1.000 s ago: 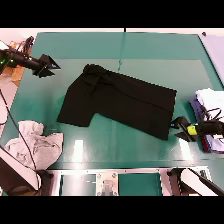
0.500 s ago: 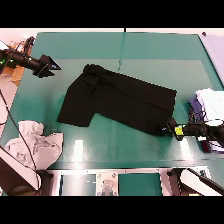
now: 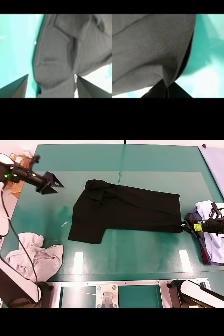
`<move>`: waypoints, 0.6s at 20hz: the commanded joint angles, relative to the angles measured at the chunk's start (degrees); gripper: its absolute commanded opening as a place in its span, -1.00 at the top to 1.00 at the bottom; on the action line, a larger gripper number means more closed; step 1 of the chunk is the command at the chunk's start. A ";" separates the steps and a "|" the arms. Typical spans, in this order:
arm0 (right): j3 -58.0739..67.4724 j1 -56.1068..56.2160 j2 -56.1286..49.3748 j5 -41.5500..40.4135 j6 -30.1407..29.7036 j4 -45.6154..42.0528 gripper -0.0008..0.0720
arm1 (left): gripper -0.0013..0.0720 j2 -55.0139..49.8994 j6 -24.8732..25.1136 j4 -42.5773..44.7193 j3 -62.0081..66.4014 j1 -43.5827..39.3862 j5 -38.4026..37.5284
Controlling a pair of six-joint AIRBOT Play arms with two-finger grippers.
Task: Fold the shirts.
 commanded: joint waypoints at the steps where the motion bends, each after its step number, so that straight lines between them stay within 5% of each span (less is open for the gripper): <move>1: 0.70 -0.37 -2.82 0.52 -0.22 -1.46 0.93 | -0.86 -0.02 -0.11 1.79 -6.51 -3.23 -0.85; 6: 0.52 -0.37 -3.21 0.74 -1.90 -1.44 0.93 | -0.85 -0.22 1.25 8.31 -17.35 -9.33 8.90; 12: 0.55 -0.37 -3.21 0.68 -2.78 -1.42 0.93 | -0.85 -0.76 1.29 5.70 -15.76 -7.58 17.03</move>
